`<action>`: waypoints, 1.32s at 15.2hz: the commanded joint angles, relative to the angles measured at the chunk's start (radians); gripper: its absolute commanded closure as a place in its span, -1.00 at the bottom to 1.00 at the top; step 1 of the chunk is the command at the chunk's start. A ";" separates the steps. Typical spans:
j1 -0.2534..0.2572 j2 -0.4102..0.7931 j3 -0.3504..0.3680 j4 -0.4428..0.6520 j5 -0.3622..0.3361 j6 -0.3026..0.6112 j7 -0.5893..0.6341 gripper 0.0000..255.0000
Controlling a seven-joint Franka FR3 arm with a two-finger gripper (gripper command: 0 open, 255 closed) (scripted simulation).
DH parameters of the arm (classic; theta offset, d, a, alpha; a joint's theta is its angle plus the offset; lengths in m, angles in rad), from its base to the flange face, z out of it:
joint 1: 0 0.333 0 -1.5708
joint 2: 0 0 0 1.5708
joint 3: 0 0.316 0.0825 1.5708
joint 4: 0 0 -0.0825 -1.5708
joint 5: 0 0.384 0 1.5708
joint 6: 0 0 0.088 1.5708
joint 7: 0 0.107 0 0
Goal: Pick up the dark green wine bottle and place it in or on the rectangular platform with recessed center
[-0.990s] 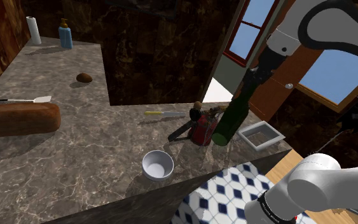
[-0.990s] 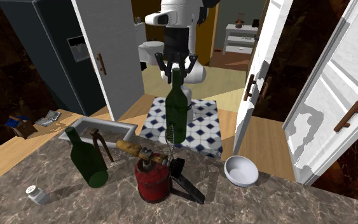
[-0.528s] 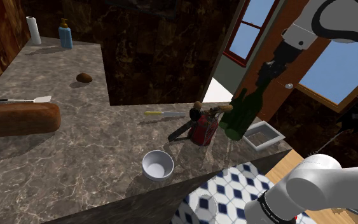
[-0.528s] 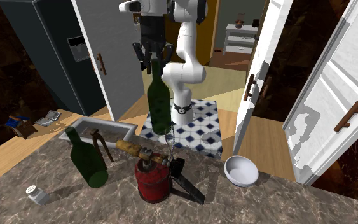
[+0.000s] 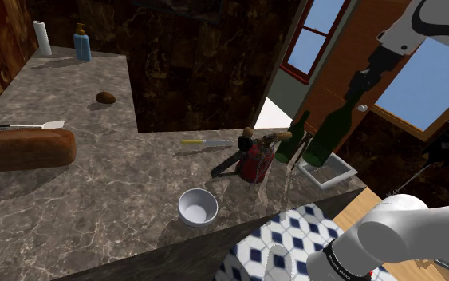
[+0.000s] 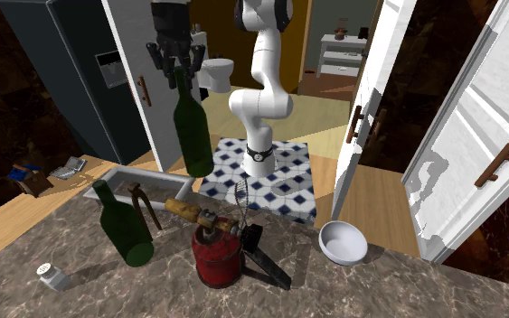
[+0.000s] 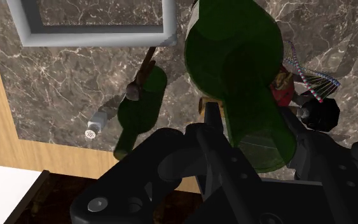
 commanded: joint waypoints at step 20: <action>0.013 0.528 -0.569 0.705 0.116 -0.182 -0.595 1.00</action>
